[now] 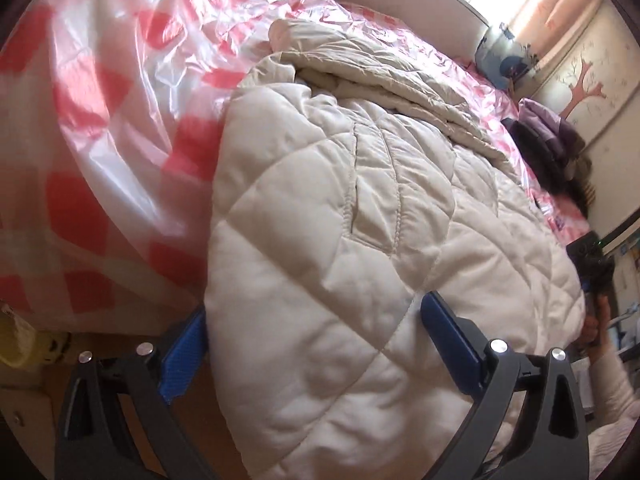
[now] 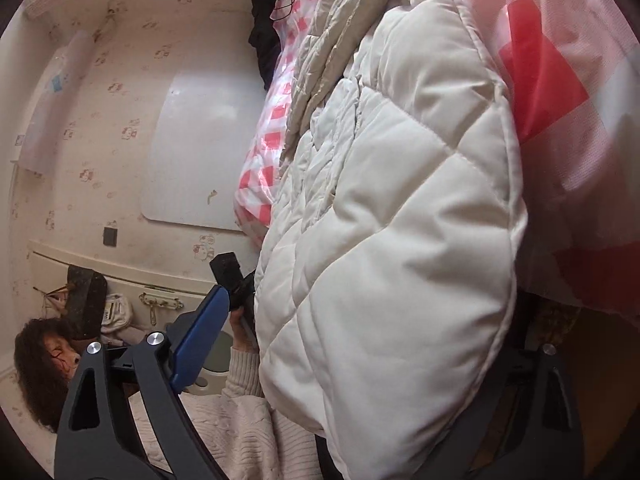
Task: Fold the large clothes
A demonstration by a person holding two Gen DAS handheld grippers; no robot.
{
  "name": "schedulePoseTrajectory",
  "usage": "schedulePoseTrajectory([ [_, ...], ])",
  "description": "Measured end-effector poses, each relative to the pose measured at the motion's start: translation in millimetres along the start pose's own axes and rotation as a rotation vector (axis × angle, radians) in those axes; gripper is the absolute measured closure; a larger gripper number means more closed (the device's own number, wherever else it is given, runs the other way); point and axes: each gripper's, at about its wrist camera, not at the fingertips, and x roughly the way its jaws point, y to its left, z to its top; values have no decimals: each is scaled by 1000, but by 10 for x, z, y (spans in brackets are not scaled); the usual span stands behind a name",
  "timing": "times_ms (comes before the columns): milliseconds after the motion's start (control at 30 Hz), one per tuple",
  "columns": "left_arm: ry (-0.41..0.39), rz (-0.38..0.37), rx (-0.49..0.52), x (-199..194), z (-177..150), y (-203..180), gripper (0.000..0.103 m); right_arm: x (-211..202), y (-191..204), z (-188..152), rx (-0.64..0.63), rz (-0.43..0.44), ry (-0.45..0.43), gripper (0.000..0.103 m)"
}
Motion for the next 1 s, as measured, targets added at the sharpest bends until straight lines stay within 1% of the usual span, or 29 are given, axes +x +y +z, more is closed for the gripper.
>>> schedulePoseTrajectory([
  [67,8,-33,-16,22,6,58,7,28,1,-26,3,0,7,12],
  [133,32,-119,-65,67,-2,194,7,42,-52,-36,12,17,14,12],
  [200,61,-234,-121,169,-35,379,7,47,-88,-40,19,28,19,12],
  [233,85,-325,-157,219,-50,479,7,48,-127,-45,24,36,20,12],
  [267,105,-394,-196,276,-63,564,7,50,-145,-50,29,49,22,11],
  [300,127,-450,-245,351,-87,652,7,60,-169,-59,34,55,21,8],
  [333,141,-492,-301,415,-118,767,7,57,-186,-61,42,51,19,7],
  [467,110,-573,-461,568,-295,1167,7,42,-272,-104,48,52,30,7],
  [533,107,-613,-508,639,-376,1264,7,36,-304,-117,57,52,34,7],
  [567,108,-632,-516,686,-388,1251,7,31,-319,-121,60,56,35,7],
  [600,110,-658,-517,711,-409,1242,7,26,-333,-123,62,63,35,7],
  [700,115,-768,-507,750,-445,1188,7,54,-362,-129,71,79,25,7],
  [800,122,-830,-473,803,-397,1032,7,95,-401,-125,80,76,32,7],
  [900,123,-831,-442,791,-348,912,7,131,-437,-139,83,67,45,7],
  [967,119,-792,-414,728,-323,867,7,114,-467,-142,79,71,37,7],
  [1000,111,-786,-402,700,-311,847,7,100,-486,-139,80,69,28,7],
])
